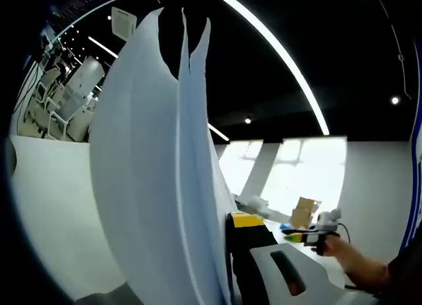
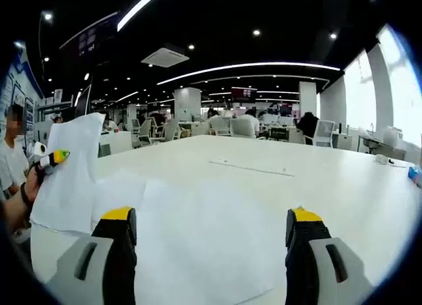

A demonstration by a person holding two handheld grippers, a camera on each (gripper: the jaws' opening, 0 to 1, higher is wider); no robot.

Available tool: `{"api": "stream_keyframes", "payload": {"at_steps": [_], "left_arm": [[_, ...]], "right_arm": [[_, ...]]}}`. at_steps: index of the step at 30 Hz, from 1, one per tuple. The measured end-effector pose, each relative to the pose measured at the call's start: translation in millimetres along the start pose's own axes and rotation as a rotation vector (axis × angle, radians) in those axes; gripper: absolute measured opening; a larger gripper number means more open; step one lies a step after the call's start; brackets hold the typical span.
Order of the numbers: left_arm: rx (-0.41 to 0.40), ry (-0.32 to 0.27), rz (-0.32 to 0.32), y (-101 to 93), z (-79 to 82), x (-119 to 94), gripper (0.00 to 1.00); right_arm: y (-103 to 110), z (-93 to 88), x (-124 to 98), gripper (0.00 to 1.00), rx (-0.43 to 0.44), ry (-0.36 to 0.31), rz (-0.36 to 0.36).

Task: Organize the stack of printing papers by aligning and flattening the scattered papers on the table

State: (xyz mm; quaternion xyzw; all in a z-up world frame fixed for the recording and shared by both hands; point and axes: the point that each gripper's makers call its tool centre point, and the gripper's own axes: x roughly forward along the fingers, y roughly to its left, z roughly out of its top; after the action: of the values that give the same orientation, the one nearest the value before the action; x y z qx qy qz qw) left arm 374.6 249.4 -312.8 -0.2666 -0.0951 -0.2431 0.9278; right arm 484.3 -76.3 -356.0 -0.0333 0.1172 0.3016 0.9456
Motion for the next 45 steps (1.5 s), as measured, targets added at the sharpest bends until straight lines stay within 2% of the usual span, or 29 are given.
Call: {"api": "stream_keyframes", "payload": {"at_steps": [8,17,45], "left_arm": [[0.000,-0.001,0.000,0.0,0.5,-0.3,0.07],[-0.001,-0.001,-0.001,0.6,1.2,-0.6,0.07],[-0.001,0.000,0.000,2.2,2.0,-0.1,0.07]], "right_arm": [[-13.4,-11.7,4.3,0.88,0.000,0.027,-0.037],[-17.9,-17.2,8.5,0.88,0.015,0.036,-0.046],[-18.5,-29.6,16.0,0.88,0.012,0.073,-0.050]]}}
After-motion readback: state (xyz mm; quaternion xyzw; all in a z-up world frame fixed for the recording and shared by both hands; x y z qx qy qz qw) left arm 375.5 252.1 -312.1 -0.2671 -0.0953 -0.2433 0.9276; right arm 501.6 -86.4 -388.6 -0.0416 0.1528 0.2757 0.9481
